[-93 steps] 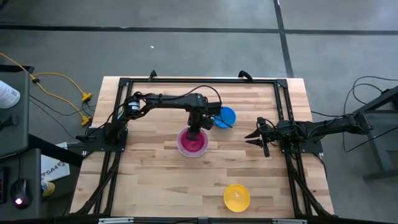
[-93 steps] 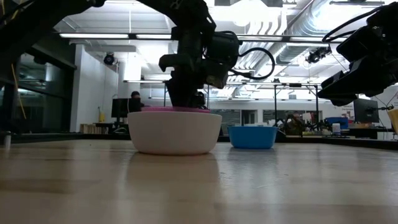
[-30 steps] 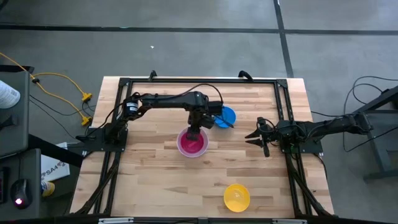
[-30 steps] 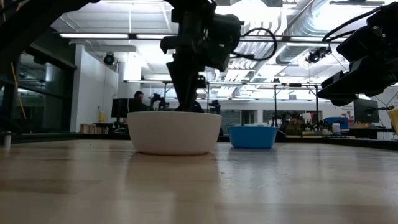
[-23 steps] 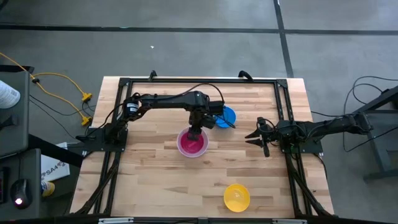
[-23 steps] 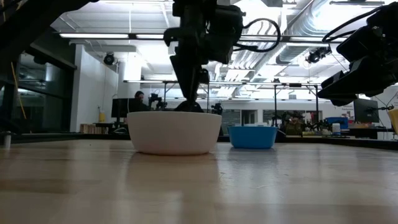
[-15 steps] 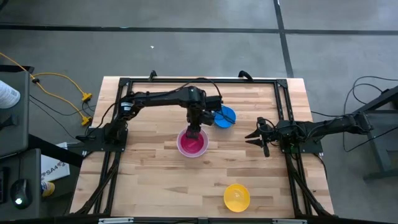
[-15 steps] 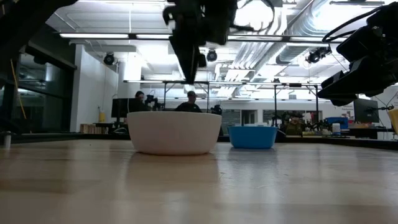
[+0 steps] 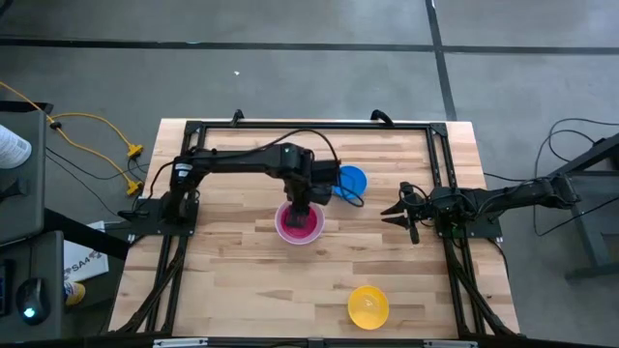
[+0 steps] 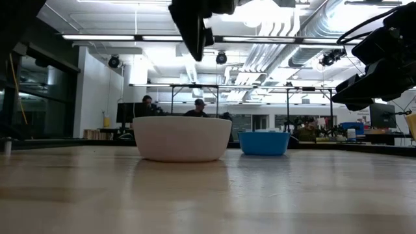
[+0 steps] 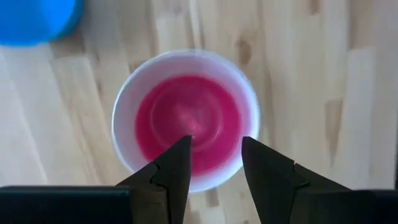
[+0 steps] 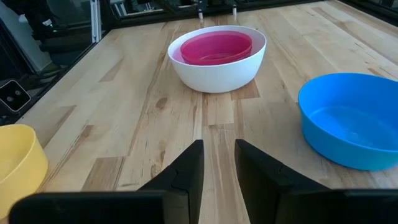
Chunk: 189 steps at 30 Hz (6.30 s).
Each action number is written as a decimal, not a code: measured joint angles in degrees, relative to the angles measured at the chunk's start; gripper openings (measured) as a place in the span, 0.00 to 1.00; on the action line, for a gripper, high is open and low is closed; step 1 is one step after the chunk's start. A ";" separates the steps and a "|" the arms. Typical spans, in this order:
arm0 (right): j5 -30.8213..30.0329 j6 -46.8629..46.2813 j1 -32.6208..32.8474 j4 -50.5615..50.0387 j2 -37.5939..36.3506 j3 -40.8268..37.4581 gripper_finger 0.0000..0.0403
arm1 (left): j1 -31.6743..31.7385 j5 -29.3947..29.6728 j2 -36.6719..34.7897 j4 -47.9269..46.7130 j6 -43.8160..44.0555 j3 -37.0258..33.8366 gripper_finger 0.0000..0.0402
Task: Nest bowls inside each other
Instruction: Stack the blue bowl into the pink bowl
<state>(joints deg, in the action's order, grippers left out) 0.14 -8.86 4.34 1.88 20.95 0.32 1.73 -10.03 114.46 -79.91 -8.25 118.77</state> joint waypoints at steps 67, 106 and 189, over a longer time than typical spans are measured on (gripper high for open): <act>-0.04 0.00 0.00 -0.12 0.90 0.00 0.21 | -31.38 14.66 -72.42 89.37 13.75 -106.02 0.35; -0.02 0.00 0.00 0.01 1.11 0.00 0.21 | -31.38 11.90 -90.41 81.09 11.07 -117.31 0.35; -1.12 -10.70 0.00 11.00 1.12 -0.01 0.21 | -31.36 11.47 -93.80 79.81 8.57 -117.23 0.35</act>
<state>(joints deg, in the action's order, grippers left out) -0.98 -19.57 4.34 12.88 22.07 0.30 -29.63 1.43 20.67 -0.10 0.32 1.54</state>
